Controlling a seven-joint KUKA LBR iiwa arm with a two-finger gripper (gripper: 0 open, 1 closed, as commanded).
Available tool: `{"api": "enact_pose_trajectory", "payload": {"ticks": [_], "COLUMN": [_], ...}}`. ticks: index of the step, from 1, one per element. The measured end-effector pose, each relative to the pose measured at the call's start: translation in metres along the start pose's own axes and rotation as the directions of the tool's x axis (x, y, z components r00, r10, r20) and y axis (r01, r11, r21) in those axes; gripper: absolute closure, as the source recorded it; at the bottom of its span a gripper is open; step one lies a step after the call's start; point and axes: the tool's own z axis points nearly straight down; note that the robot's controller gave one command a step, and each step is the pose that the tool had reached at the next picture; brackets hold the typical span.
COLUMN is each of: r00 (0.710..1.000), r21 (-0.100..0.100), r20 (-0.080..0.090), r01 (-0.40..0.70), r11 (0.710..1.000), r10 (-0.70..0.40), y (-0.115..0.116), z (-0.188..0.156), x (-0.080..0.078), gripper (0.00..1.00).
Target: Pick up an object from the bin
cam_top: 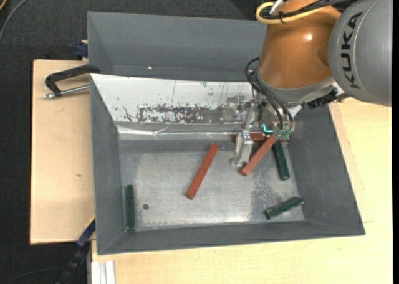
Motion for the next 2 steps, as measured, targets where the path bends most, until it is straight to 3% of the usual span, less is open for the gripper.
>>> {"api": "enact_pose_trajectory", "payload": {"ticks": [1,2], "r00": [0.997,0.848], "r21": [0.000,0.003], "r20": [0.000,0.003], "r01": [0.077,0.530], "r11": [0.997,0.848], "r10": [-0.077,-0.530], "y": [0.048,0.030], "z": [0.136,0.151], "x": [-0.001,0.029], "gripper": [0.00,0.00]}}
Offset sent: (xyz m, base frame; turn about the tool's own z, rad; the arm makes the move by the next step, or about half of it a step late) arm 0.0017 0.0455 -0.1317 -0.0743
